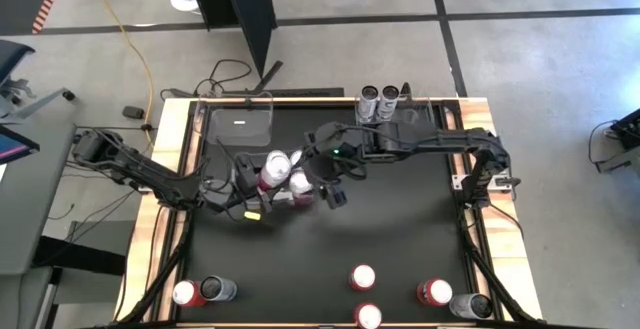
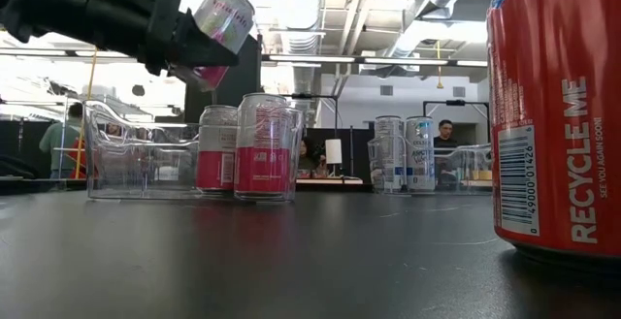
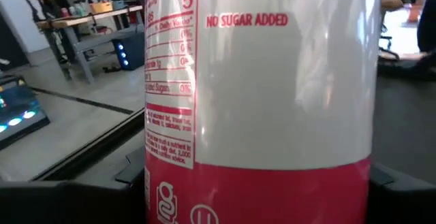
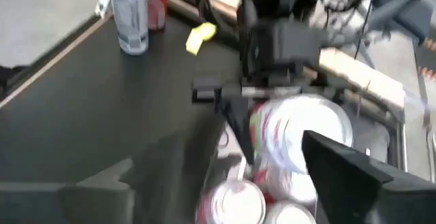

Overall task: Sort soda cans
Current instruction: Put the pink-white soda can into the bottom transparent bin

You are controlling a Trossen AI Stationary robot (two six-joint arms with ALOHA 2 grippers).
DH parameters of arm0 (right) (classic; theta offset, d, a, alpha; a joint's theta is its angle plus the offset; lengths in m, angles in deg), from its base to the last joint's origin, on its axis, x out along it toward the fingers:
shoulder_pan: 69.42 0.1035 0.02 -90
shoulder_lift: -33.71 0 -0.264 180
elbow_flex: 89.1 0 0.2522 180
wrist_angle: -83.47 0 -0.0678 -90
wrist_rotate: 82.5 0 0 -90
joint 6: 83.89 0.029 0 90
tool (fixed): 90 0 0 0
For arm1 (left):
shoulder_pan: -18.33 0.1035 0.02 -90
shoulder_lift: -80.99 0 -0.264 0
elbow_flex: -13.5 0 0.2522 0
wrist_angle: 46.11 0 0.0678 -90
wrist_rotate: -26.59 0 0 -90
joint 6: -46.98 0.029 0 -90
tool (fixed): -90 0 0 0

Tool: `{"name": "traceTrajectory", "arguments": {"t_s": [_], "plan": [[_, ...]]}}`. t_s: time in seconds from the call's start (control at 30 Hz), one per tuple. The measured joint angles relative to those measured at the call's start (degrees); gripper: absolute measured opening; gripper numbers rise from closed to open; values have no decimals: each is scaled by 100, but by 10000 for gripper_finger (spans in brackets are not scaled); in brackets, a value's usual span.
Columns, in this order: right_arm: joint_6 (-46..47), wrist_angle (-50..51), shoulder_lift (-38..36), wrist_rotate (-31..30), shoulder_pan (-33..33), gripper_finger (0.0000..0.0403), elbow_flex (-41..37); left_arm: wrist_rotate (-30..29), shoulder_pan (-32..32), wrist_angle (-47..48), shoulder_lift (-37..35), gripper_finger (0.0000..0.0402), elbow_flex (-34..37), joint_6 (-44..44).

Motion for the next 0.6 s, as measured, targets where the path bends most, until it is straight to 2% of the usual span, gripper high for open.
{"name": "traceTrajectory", "arguments": {"t_s": [0.07,0.17,0.37,0.4,0.6], "plan": [[-66,-307,78,32,-3,278,15,7,-1,-22,0,277,69,36],[-51,-490,189,75,-69,208,4,20,0,-311,2,277,242,126],[116,-891,563,75,-288,26,5,280,0,-682,2,277,397,295],[191,-1010,626,75,-322,15,1,313,0,-670,2,277,397,295],[430,-1405,732,88,-426,6,19,469,3,-617,8,277,397,323]]}}
